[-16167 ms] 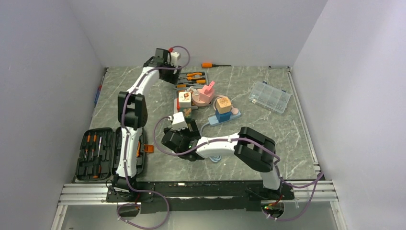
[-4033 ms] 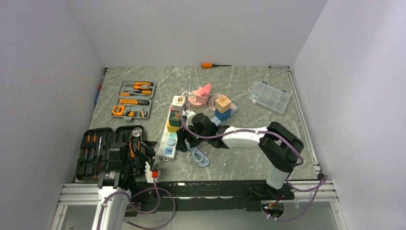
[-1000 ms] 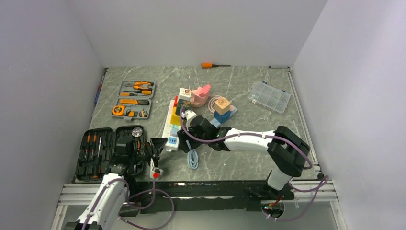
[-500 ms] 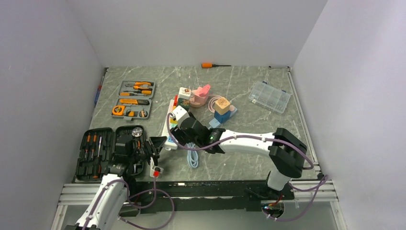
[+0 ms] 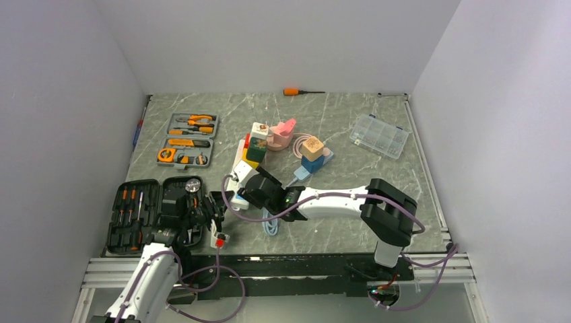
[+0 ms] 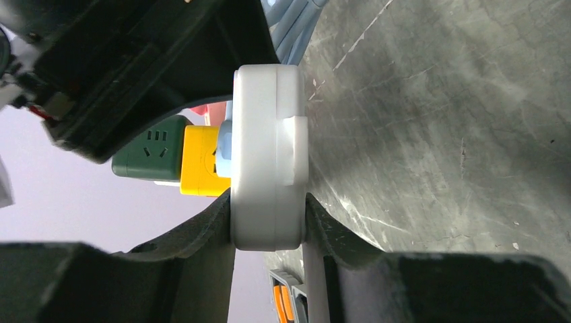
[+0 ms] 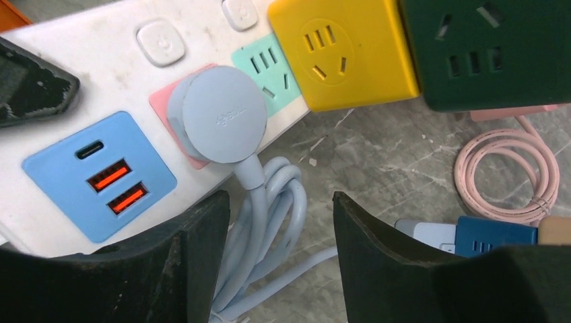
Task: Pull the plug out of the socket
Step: Remove the plug from the socket.
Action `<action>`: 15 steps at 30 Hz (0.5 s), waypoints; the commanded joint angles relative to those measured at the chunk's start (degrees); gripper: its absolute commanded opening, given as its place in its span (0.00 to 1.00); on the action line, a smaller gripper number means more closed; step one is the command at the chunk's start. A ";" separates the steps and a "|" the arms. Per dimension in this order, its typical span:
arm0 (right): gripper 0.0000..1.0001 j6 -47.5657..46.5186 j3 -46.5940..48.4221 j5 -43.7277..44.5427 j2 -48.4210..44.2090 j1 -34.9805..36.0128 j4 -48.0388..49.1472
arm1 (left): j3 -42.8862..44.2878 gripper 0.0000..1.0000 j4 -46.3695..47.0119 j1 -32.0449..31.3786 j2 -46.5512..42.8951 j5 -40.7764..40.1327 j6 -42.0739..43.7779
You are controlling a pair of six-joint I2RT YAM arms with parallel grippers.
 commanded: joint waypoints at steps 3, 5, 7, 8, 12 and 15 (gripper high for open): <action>0.53 -1.70 2.05 3.69 5.80 1.07 6.48 | 3.66 0.00 0.60 0.11 0.12 0.50 -1.23; 0.45 -2.56 3.09 5.27 7.45 1.05 8.12 | 3.72 0.00 -0.11 0.11 -0.07 0.54 -0.63; 0.40 -3.24 3.68 6.61 8.36 1.08 9.99 | 3.78 0.00 -1.01 0.07 -0.24 0.68 0.18; 0.38 -3.52 3.80 6.95 8.56 1.07 10.77 | 3.92 0.00 -1.44 0.11 -0.17 0.72 0.57; 0.29 -4.08 3.50 8.92 7.85 1.33 13.20 | 4.57 0.00 -3.17 0.11 0.67 0.48 2.31; 0.18 -4.27 1.66 11.11 6.40 1.87 15.73 | 4.88 0.00 -4.00 0.11 1.28 0.44 3.45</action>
